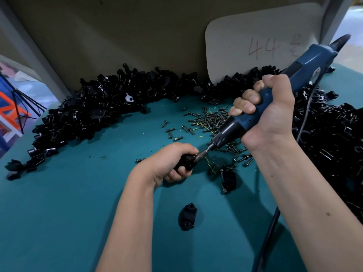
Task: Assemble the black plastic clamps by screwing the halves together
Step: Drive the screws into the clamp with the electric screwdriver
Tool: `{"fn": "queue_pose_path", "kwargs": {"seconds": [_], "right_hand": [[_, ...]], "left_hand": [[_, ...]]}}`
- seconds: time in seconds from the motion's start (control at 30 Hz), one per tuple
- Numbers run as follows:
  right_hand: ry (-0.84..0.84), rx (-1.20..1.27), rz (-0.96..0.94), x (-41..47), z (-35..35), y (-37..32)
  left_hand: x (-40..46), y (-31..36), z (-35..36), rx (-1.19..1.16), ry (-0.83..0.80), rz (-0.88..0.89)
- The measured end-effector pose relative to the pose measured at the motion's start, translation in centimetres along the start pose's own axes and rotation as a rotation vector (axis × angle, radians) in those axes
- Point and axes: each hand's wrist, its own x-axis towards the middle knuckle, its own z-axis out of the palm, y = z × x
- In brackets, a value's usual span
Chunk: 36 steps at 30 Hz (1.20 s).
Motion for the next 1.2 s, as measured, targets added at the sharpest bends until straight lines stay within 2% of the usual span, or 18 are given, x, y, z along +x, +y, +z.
{"fn": "queue_pose_path", "kwargs": {"seconds": [0.37, 0.47, 0.63, 0.77, 0.93, 1.2], "right_hand": [[-0.031, -0.035, -0.053, 0.0, -0.3, -0.3], [-0.135, -0.016, -0.048, -0.1, -0.7, -0.3], [-0.287, -0.009, -0.073, -0.1, -0.9, -0.6], [-0.244, -0.005, -0.068, -0.2, -0.8, -0.5], [-0.141, -0.036, -0.088, -0.3, -0.2, -0.3], [-0.102, -0.032, -0.106, -0.3, -0.3, 0.0]], "left_hand": [[0.1, 0.2, 0.5, 0.011, 0.053, 0.111], [0.0, 0.2, 0.4, 0.057, 0.093, 0.181], [-0.5, 0.2, 0.6, 0.074, 0.063, 0.253], [-0.5, 0.2, 0.5, 0.102, 0.099, 0.308], [-0.4, 0.1, 0.6, 0.099, 0.117, 0.261], [-0.1, 0.0, 0.3, 0.113, 0.134, 0.272]]}}
